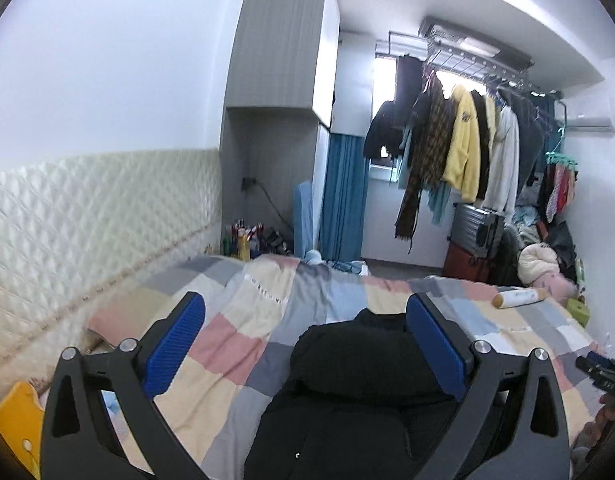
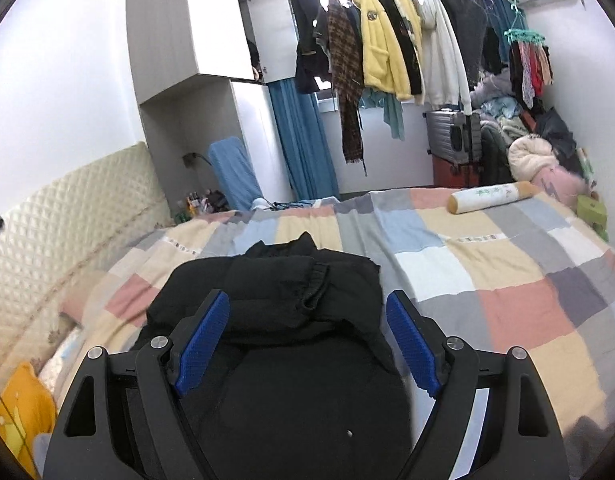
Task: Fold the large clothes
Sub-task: 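Grasp the jacket hem with both grippers side by side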
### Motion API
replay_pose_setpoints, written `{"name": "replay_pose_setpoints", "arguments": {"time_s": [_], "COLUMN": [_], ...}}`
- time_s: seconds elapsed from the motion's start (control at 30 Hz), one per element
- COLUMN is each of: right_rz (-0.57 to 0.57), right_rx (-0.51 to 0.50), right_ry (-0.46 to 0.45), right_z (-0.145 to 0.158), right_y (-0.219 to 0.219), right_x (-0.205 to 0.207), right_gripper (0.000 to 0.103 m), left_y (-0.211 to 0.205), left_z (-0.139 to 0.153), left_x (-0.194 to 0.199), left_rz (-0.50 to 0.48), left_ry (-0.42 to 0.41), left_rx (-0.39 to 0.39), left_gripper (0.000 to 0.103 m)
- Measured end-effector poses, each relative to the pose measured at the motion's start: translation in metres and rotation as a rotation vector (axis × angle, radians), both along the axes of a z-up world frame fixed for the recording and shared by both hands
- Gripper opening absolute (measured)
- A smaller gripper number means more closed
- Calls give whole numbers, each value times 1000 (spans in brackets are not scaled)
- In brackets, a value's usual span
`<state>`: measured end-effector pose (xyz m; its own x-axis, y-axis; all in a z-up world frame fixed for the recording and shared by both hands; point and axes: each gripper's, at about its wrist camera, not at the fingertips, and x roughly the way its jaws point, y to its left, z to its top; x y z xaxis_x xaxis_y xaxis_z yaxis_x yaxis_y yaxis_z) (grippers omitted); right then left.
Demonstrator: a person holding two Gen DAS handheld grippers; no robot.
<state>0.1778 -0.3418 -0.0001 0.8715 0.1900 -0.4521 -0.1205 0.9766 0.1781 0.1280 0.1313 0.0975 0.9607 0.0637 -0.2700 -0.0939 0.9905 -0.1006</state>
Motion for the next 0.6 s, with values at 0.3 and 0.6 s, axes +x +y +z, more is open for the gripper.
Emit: {"name": "replay_pose_setpoints", "arguments": {"time_s": [0.3, 0.6], "right_rz": [82, 211], "right_rx": [60, 87], "right_ry": [107, 406], "right_z": [-2, -71], "right_y": [-15, -41], "right_x": [-37, -45], "right_gripper": [80, 80], "left_y": [20, 73], "left_z": [-13, -161], "left_x": [-29, 5], "left_rz": [-131, -246], "left_ry": [195, 586], "left_rx": [-21, -261], "left_gripper": [101, 100]}}
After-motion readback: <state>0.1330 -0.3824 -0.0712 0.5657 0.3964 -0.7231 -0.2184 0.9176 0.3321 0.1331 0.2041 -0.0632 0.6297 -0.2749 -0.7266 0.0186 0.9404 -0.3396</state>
